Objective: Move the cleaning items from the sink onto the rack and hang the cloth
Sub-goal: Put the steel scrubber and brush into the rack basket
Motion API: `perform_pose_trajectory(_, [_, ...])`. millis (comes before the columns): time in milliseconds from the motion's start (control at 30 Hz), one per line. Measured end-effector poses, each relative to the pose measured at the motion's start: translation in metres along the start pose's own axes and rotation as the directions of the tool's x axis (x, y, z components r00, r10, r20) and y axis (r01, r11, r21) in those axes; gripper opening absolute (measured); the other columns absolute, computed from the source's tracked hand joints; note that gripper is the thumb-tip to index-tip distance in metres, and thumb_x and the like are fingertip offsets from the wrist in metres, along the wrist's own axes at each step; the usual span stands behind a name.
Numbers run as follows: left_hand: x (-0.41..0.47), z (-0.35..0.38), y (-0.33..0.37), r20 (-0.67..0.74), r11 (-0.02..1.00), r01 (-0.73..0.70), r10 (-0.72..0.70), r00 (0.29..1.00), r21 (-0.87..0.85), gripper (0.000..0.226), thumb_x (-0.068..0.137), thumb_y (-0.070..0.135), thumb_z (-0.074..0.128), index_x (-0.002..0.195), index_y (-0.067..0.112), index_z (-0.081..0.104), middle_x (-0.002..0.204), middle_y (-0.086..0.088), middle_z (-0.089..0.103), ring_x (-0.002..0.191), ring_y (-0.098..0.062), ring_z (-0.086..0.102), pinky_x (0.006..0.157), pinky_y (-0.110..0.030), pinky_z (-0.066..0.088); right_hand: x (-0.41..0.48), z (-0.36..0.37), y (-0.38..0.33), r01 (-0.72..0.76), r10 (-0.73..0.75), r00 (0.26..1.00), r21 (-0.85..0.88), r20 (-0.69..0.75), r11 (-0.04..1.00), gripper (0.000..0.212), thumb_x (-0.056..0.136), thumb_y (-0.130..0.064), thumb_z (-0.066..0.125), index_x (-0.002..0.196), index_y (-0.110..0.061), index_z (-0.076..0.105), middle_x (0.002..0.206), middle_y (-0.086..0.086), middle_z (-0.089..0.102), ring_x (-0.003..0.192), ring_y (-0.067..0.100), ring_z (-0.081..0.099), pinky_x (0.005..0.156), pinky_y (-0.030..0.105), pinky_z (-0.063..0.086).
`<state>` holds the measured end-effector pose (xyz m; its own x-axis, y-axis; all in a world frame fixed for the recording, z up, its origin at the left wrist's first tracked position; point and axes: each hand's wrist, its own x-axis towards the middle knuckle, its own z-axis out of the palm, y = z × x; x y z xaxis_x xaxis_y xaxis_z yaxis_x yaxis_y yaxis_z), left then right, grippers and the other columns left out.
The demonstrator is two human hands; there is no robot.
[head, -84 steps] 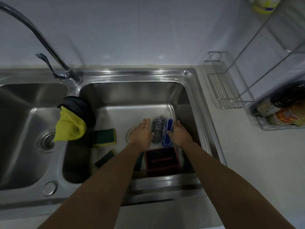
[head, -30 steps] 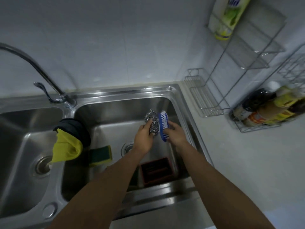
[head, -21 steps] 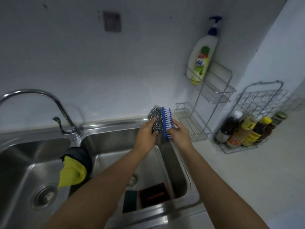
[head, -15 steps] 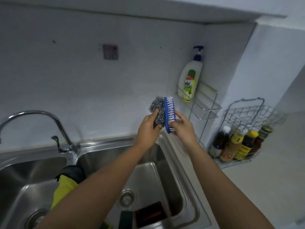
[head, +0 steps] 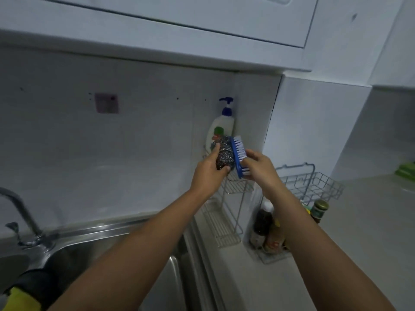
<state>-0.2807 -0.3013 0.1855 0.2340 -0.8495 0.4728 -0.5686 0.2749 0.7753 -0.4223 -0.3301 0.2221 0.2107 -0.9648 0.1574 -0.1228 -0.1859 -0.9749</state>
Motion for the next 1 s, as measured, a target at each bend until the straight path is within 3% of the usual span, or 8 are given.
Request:
perform_pose_trajectory(67, [0.001,0.013,0.002,0.014,0.999,0.034,-0.034,0.999,-0.005,0.080,0.086,0.023,0.068,0.150,0.021,0.021,0.131,-0.009,0.059,0.112,-0.018,0.059,0.087,-0.018,0.044,0.005,-0.012,0.004,-0.021,0.020,1.000,-0.019,-0.008,1.000,0.044,0.091,-0.002,0.044,0.132,-0.012,0.055,0.108,0.010,0.065,0.077,0.015,0.063,0.055,0.020,0.056])
perform_pose_trajectory(167, [0.003,0.024,0.000,0.011,0.999,0.045,-0.045,0.999,0.019,0.075,0.084,0.024,0.070,0.147,0.019,0.030,0.129,-0.009,0.061,0.112,-0.021,0.061,0.089,-0.021,0.046,0.010,-0.022,0.016,-0.029,0.030,0.999,-0.088,0.019,0.996,0.044,0.093,-0.003,0.040,0.131,-0.018,0.055,0.109,0.010,0.066,0.078,0.016,0.064,0.063,0.028,0.058])
perform_pose_trajectory(300, [0.008,0.032,-0.006,0.025,0.979,0.059,-0.066,0.998,0.197,0.057,0.084,0.034,0.067,0.135,0.020,0.049,0.120,-0.008,0.066,0.101,-0.022,0.064,0.081,-0.027,0.051,0.016,-0.027,0.035,0.015,-0.011,1.000,-0.199,0.022,0.980,0.040,0.099,-0.012,0.039,0.137,-0.020,0.051,0.118,-0.001,0.057,0.084,0.012,0.062,0.068,0.029,0.059])
perform_pose_trajectory(433, [0.012,0.038,-0.015,0.054,0.962,0.039,-0.056,0.997,0.271,0.047,0.083,0.044,0.063,0.125,0.024,0.057,0.103,-0.007,0.069,0.087,-0.022,0.064,0.065,-0.027,0.049,0.017,-0.030,0.045,0.151,-0.165,0.986,-0.388,-0.003,0.909,0.028,0.098,-0.028,0.045,0.107,-0.017,0.068,0.101,0.009,0.070,0.088,0.024,0.067,0.077,0.046,0.059])
perform_pose_trajectory(533, [0.013,0.038,-0.019,0.090,0.961,0.006,-0.033,0.995,0.277,0.043,0.083,0.048,0.060,0.122,0.030,0.059,0.103,-0.005,0.068,0.094,-0.021,0.061,0.071,-0.030,0.050,0.014,-0.033,0.045,0.182,-0.207,0.978,-0.536,0.014,0.824,0.038,0.095,-0.047,0.047,0.105,-0.018,0.068,0.097,0.006,0.071,0.091,0.024,0.065,0.077,0.035,0.053])
perform_pose_trajectory(667, [0.016,0.032,-0.022,0.167,0.954,-0.029,-0.023,0.986,0.298,0.045,0.088,0.050,0.053,0.125,0.027,0.057,0.119,-0.006,0.062,0.110,-0.022,0.056,0.090,-0.038,0.050,0.013,-0.036,0.044,0.284,-0.301,0.949,-0.672,0.094,0.684,0.049,0.085,-0.044,0.065,0.123,-0.012,0.064,0.125,0.005,0.063,0.115,0.021,0.058,0.094,0.032,0.045])
perform_pose_trajectory(833, [0.023,0.025,-0.027,0.241,0.933,-0.072,-0.016,0.970,0.351,0.050,0.085,0.050,0.047,0.129,0.028,0.054,0.124,-0.007,0.059,0.114,-0.022,0.052,0.093,-0.034,0.045,0.020,-0.039,0.039,0.356,-0.382,0.916,-0.691,0.125,0.629,0.026,0.093,-0.021,0.057,0.112,-0.008,0.070,0.111,0.014,0.068,0.100,0.028,0.062,0.085,0.033,0.049])
perform_pose_trajectory(1000, [0.028,0.029,-0.026,0.245,0.942,-0.045,-0.041,0.969,0.333,0.040,0.091,0.042,0.052,0.126,0.024,0.059,0.117,-0.006,0.067,0.104,-0.023,0.061,0.088,-0.036,0.051,0.041,-0.031,0.040,0.326,-0.336,0.926,-0.809,0.171,0.489,0.029,0.096,-0.030,0.046,0.105,-0.017,0.070,0.099,0.014,0.071,0.090,0.034,0.063,0.072,0.034,0.049])
